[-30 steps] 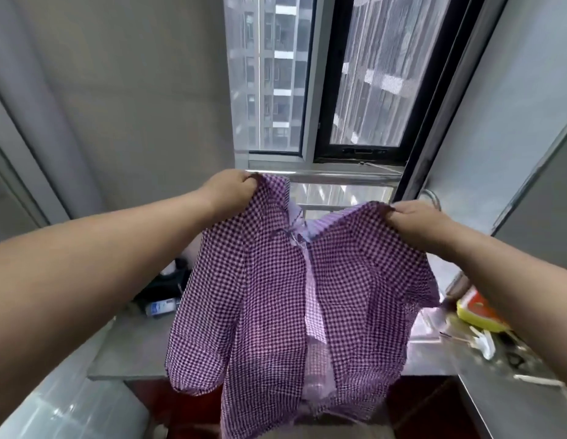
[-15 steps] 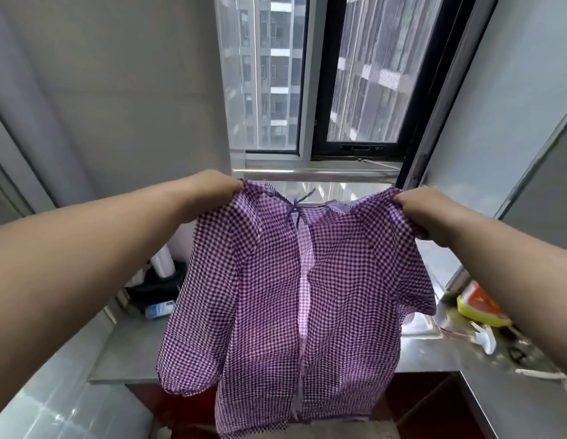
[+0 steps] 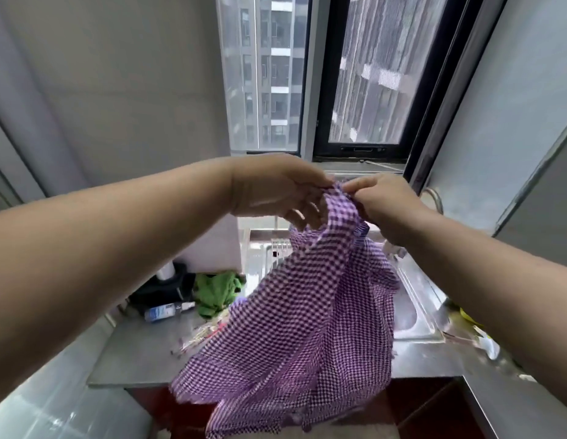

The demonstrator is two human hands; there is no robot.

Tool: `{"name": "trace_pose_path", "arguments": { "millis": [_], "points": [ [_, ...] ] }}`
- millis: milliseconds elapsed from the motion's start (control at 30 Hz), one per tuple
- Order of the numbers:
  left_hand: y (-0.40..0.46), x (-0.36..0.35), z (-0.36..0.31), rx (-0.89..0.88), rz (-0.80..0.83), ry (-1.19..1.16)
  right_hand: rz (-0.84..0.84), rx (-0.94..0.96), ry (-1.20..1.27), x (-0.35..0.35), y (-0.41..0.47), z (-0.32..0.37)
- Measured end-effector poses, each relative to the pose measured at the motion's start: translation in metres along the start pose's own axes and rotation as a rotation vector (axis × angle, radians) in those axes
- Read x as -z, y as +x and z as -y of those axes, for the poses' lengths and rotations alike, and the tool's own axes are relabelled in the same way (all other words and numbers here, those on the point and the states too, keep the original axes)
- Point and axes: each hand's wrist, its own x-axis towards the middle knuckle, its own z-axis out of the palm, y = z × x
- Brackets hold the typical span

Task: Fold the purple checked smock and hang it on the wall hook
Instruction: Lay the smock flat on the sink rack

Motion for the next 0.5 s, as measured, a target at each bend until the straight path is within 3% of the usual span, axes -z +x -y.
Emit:
{"name": "trace_pose_path", "arguments": {
  "millis": [133,300,367,500],
  "points": [
    [0.006,-0.003,-0.003,-0.062,-0.099,0.175,0.209,0.05,0.043,-0.004,-0.021,0.024],
    [0.011,-0.006,-0.008,-0.08,-0.319,0.162,0.685,0.034,0.329,0.007,-0.036,0.037],
    [0.013,-0.006,-0.012,-0.103,-0.408,0.098,0.631,0.107,0.243,0.004,-0.037,0.039],
    [0.012,-0.009,-0.02,-0.138,-0.491,0.219,0.469,0.135,0.195,0.0,-0.035,0.038]
  ]
}}
